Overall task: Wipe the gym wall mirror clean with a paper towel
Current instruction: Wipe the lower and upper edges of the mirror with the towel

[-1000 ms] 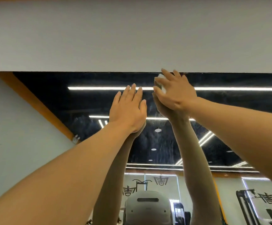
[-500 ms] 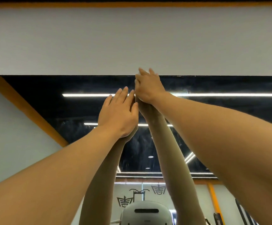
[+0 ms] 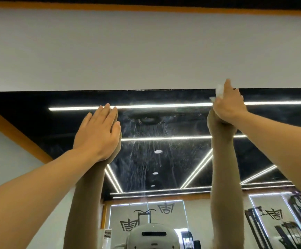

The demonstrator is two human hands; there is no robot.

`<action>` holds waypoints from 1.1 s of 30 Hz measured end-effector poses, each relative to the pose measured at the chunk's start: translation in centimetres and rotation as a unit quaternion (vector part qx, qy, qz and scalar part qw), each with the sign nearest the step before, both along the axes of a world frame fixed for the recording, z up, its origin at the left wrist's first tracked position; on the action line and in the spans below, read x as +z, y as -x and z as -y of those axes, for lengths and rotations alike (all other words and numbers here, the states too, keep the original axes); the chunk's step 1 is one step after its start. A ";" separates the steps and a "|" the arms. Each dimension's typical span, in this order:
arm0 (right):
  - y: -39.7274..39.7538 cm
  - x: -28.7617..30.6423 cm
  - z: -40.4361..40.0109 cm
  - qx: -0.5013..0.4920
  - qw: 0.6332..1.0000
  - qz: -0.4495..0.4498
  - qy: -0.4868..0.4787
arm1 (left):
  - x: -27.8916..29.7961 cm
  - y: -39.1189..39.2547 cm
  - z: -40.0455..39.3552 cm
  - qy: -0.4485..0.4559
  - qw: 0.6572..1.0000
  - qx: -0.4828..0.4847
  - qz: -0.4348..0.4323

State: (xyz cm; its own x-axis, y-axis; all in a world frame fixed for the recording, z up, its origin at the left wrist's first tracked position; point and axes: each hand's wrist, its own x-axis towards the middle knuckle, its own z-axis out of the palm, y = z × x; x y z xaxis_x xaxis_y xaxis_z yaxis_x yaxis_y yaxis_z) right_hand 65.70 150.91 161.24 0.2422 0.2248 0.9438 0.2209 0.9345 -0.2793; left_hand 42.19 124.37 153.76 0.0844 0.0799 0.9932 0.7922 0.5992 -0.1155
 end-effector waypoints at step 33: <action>-0.6 -0.4 0.7 -0.064 0.995 0.068 -0.036 | -2.4 -4.9 -6.8 -0.018 0.999 0.023 0.044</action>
